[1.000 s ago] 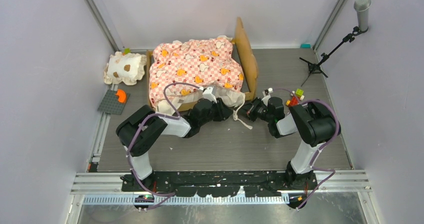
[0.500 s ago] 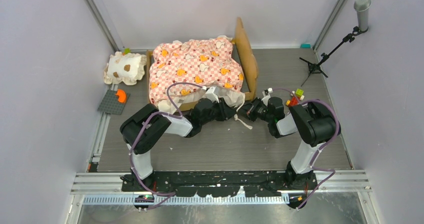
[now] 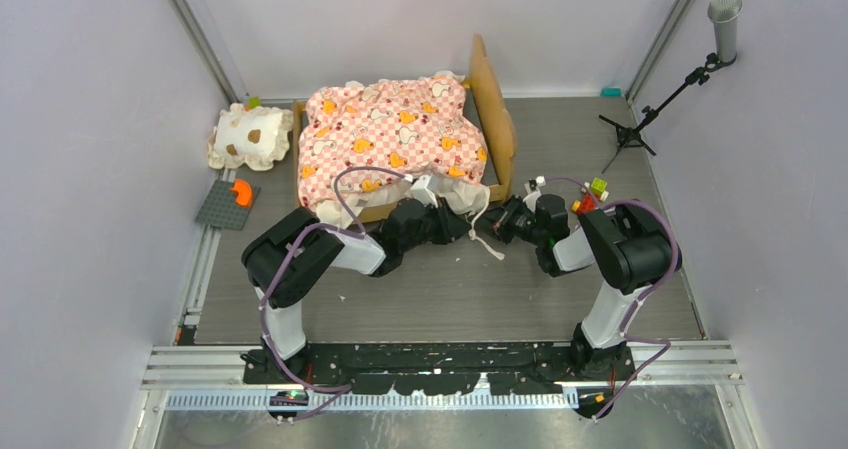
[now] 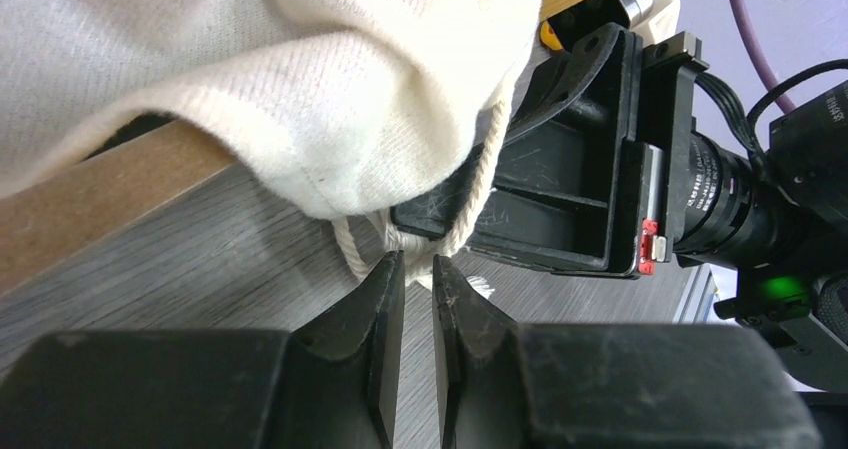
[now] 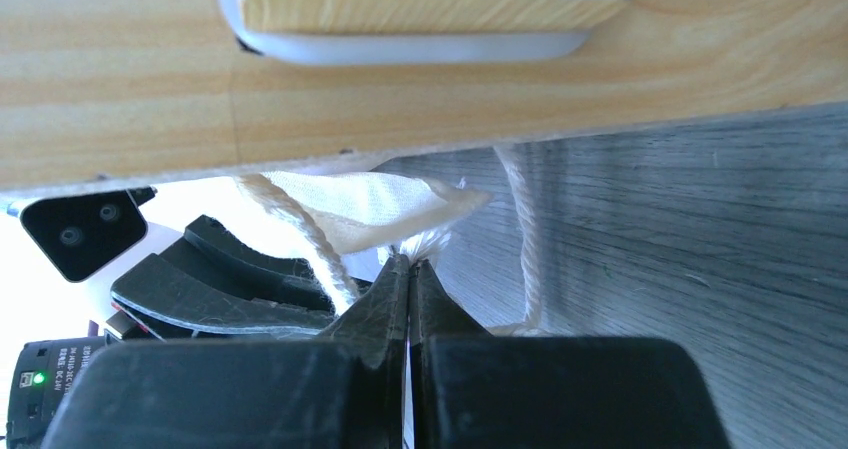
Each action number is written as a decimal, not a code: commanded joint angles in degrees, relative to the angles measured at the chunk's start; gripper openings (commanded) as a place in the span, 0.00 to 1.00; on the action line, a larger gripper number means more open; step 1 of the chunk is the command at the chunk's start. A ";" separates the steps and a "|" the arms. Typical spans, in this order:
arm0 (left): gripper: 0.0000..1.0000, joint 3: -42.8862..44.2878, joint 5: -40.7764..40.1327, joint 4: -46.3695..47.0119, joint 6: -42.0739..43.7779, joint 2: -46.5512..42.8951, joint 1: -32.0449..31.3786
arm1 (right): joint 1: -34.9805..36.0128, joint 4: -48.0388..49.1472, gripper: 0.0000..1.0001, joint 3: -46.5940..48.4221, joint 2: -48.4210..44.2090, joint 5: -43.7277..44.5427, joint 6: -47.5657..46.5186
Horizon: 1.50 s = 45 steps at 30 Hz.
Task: Set up the pet bed
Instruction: Tie the ropes to the bed frame.
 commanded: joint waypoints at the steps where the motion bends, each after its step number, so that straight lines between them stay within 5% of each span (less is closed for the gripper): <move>1: 0.19 -1.26 -0.21 3.54 0.58 -1.81 0.31 | -0.23 2.17 0.01 0.91 -1.80 -0.67 -0.48; 45: 0.21 1.68 3.57 6.10 1.18 3.27 1.63 | -0.30 2.43 0.01 0.91 -1.54 -1.24 -0.14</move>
